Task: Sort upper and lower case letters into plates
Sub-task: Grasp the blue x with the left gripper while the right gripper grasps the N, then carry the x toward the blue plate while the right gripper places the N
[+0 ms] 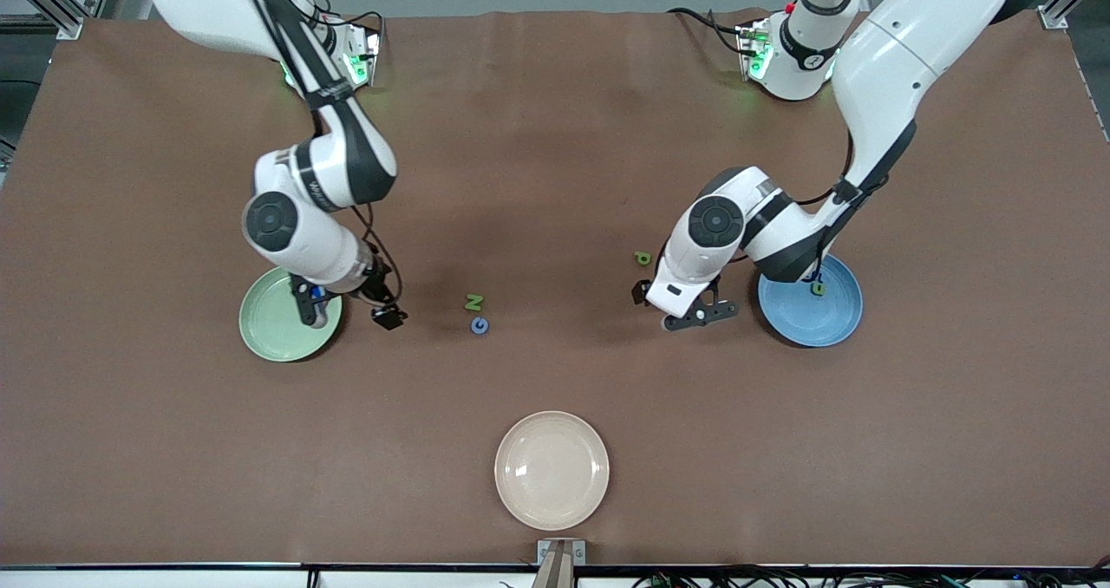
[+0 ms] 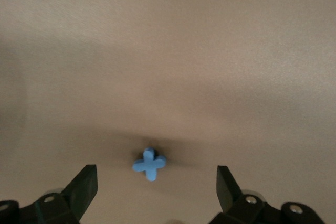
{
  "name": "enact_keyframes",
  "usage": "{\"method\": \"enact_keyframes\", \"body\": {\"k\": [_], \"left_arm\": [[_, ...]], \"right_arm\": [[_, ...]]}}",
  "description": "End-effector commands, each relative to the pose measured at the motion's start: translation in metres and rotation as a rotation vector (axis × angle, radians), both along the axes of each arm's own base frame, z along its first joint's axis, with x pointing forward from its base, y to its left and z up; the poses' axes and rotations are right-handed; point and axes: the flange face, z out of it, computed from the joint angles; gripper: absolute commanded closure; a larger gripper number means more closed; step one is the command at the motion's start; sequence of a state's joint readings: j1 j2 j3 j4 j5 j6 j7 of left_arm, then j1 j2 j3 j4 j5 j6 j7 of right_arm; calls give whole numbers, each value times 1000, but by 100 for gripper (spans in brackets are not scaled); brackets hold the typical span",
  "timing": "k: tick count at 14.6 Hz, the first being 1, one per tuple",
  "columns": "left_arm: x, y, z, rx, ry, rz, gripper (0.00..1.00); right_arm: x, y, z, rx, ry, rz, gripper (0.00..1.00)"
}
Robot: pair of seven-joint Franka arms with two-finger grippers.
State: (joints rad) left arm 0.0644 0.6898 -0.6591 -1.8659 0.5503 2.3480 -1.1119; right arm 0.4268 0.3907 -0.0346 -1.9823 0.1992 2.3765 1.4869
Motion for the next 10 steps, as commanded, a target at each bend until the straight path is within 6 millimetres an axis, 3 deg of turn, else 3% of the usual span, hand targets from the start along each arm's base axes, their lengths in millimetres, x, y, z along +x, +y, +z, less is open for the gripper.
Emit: {"method": "enact_keyframes", "body": {"k": [1, 5, 10], "left_arm": [[7, 2, -4, -6, -40, 1, 1], [4, 2, -21, 20, -49, 7, 10], [-3, 2, -29, 29, -36, 7, 22]], "right_arm": [[-4, 19, -40, -12, 5, -158, 1], [-14, 56, -70, -32, 28, -349, 1], [-24, 91, -85, -33, 24, -435, 1]]}}
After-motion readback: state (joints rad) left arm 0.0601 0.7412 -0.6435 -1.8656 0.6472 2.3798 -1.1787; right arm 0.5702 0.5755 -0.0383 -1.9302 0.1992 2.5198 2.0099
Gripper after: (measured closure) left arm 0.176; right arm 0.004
